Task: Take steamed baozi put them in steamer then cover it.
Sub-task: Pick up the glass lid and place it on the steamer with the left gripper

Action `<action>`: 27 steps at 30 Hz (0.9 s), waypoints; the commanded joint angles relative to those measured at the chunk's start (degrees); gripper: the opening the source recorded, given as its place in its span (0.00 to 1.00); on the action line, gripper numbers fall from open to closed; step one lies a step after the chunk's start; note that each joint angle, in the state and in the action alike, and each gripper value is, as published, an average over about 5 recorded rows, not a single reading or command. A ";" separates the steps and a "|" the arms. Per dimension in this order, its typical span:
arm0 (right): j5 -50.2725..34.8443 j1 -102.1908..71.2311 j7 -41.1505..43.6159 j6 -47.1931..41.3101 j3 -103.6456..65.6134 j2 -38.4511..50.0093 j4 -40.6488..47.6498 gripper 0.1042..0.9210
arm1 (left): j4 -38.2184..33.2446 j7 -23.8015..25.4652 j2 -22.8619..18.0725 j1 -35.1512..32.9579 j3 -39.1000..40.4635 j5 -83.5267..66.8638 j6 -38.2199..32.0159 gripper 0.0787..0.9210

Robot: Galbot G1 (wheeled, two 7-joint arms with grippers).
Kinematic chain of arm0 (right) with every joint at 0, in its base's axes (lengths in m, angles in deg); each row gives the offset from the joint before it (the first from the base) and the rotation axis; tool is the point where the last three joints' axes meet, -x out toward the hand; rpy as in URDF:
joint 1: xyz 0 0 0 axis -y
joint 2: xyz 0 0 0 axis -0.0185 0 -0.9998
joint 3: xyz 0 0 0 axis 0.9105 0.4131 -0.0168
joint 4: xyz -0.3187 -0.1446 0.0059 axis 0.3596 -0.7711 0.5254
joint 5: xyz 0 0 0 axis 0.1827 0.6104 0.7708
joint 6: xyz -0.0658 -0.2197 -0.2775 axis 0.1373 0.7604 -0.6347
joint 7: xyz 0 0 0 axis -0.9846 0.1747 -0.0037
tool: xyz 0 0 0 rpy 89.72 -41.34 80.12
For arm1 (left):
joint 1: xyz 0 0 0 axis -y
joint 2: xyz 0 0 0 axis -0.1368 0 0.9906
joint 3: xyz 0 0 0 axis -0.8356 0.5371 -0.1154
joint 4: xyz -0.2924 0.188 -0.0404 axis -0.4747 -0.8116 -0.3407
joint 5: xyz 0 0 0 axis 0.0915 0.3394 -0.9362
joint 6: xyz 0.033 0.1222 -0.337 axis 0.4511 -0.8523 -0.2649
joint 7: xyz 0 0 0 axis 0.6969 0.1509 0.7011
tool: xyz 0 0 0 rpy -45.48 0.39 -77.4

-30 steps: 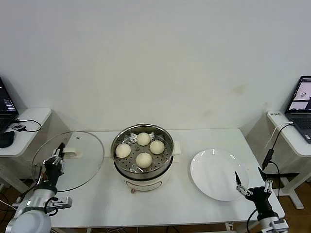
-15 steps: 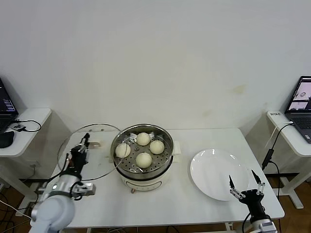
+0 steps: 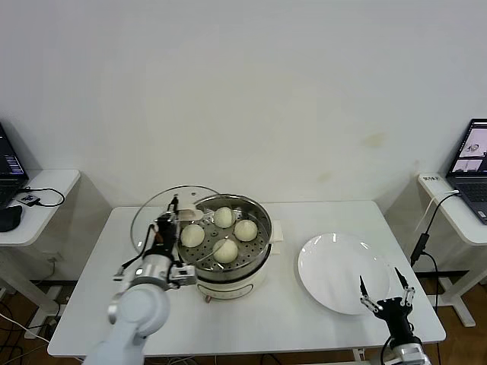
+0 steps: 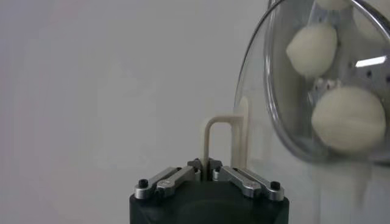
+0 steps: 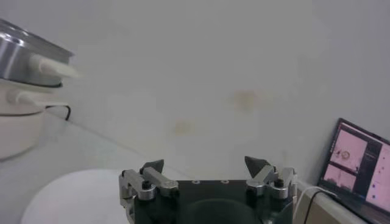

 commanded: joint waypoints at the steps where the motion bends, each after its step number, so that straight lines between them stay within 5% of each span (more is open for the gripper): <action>1: 2.40 0.27 -0.88 0.26 -0.03 -0.13 1.46 0.88 | 5.09 2.36 -12.66 5.58 7.70 8.89 1.61 0.07; 27: 2.82 -0.13 -0.59 1.46 0.09 -0.51 2.66 0.88 | 10.13 0.95 -14.94 3.51 5.94 13.17 -1.57 0.07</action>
